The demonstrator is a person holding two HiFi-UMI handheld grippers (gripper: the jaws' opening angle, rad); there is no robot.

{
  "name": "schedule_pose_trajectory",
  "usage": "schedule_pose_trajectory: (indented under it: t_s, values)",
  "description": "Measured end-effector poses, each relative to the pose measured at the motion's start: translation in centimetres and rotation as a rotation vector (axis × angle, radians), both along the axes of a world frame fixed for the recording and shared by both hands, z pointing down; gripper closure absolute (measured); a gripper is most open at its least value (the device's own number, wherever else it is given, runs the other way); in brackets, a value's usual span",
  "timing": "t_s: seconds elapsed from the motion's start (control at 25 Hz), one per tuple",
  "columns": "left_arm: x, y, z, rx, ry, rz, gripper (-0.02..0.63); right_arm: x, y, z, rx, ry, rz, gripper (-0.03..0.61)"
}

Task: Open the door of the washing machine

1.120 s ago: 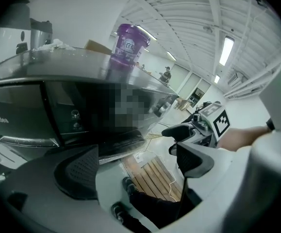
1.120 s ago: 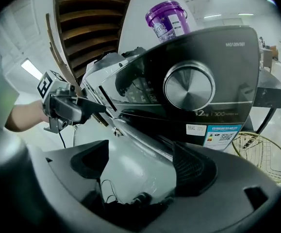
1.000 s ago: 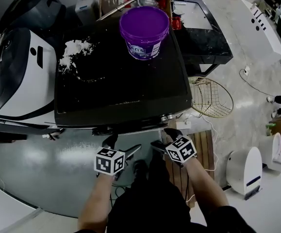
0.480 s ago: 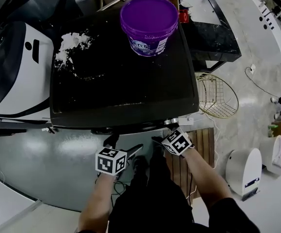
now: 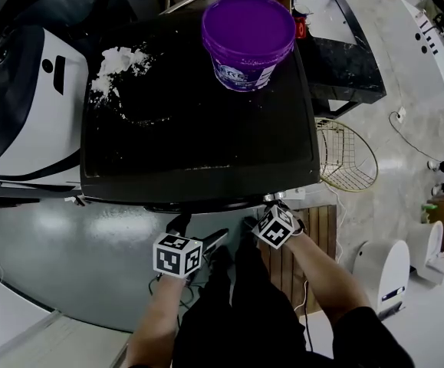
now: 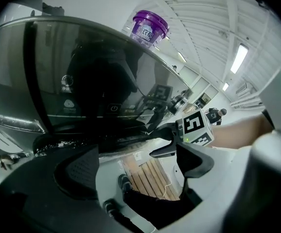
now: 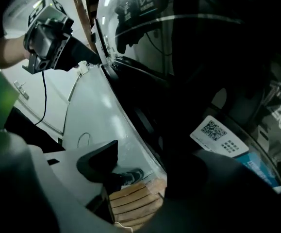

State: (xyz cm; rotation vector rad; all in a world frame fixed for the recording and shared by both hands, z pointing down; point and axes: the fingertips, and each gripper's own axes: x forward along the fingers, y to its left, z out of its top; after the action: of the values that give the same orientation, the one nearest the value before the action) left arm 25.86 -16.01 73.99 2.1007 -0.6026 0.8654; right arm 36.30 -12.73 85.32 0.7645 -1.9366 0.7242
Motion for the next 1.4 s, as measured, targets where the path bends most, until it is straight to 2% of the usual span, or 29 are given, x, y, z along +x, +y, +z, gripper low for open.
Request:
schedule_pose_trajectory:
  t_s: [0.08, 0.16, 0.4, 0.52, 1.0, 1.4]
  values:
    - [-0.4, 0.2, 0.3, -0.01, -0.001, -0.01, 0.089, 0.3, -0.1, 0.6, 0.046, 0.073, -0.039, 0.282]
    - [-0.7, 0.7, 0.6, -0.02, -0.001, -0.018, 0.089, 0.8, -0.2, 1.0, 0.09, 0.134, -0.069, 0.327]
    - [-1.7, 2.1, 1.6, -0.051, -0.006, -0.034, 0.089, 1.6, -0.7, 1.4, 0.186, 0.249, -0.175, 0.428]
    - [-1.6, 2.7, 1.6, -0.056, 0.003, -0.038, 0.09, 1.8, -0.9, 1.6, 0.207, 0.293, -0.181, 0.456]
    - [-4.0, 5.4, 1.2, -0.045, -0.022, -0.035, 0.091, 1.9, -0.8, 1.4, 0.12, 0.301, -0.201, 0.477]
    - [-6.7, 4.7, 0.7, -0.003, -0.031, -0.066, 0.091, 1.9, -1.2, 2.1, 0.178, 0.373, -0.186, 0.451]
